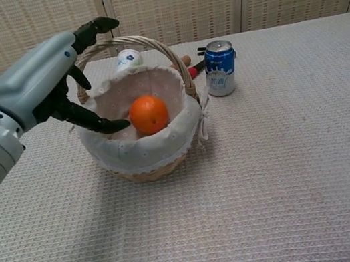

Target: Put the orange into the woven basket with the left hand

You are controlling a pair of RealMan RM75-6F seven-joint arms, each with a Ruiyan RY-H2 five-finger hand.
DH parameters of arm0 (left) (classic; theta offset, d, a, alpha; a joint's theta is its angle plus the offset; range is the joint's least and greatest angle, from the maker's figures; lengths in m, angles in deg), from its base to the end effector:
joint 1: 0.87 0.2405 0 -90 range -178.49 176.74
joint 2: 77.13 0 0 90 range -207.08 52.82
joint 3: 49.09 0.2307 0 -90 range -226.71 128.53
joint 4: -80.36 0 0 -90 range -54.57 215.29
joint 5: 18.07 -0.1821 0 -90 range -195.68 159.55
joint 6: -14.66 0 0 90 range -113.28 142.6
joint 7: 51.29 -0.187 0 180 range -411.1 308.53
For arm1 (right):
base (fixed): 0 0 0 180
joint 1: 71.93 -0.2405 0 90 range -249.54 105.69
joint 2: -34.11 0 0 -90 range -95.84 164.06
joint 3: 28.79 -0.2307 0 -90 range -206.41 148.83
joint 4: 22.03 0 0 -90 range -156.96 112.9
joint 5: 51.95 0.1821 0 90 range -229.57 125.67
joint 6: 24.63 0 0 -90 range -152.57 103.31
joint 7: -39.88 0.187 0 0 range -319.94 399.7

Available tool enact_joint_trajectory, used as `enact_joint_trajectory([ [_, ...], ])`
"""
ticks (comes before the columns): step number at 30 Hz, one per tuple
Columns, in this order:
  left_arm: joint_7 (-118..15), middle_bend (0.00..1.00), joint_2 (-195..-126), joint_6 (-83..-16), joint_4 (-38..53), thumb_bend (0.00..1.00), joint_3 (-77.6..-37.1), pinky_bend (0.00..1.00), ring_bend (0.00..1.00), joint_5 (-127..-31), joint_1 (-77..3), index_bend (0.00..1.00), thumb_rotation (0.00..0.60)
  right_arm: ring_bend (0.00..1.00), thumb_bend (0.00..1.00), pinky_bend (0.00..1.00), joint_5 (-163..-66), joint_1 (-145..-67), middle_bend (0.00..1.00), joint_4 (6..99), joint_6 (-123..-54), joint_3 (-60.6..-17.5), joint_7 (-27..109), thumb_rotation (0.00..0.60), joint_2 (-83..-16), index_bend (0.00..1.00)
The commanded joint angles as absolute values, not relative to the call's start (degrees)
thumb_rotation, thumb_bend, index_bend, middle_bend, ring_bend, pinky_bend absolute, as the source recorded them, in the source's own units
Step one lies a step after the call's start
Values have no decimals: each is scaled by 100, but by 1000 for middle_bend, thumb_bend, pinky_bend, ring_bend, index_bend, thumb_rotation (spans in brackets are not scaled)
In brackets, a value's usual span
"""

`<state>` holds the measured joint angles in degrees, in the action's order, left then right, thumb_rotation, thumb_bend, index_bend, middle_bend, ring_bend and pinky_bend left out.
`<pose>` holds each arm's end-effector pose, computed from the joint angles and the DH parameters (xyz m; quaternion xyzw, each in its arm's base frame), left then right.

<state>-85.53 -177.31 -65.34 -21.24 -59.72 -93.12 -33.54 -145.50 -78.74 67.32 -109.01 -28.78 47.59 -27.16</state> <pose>-0.0504 0.2882 0.0189 -0.6404 -0.3597 -0.5216 0.4341 -0.2665 -0.2189 0.1711 0.6434 -0.3793 0.4062 0.5264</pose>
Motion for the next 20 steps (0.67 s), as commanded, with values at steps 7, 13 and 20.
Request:
enact_joint_trajectory([
  [7, -9050, 0, -16101, -6219, -2539, 303, -5203, 347, 47, -9014, -2876, 0, 600, 0, 159, 112, -14565, -7924, 0, 6767, -10771, -2840, 4676, 600, -2722, 0],
  [13, -8946, 0, -15321, -6139, -2124, 322, -4636, 332, 47, -9144, -2535, 0, 600, 0, 159, 112, -14532, -7945, 0, 6815, -10678, -2823, 4497, 600, -2748, 0],
  [20, -8271, 0, -15122, -6391, -1655, 326, -4354, 314, 46, -9483, -2078, 0, 600, 0, 159, 113, -14506, -7938, 0, 6835, -10682, -2829, 4412, 600, -2799, 0],
])
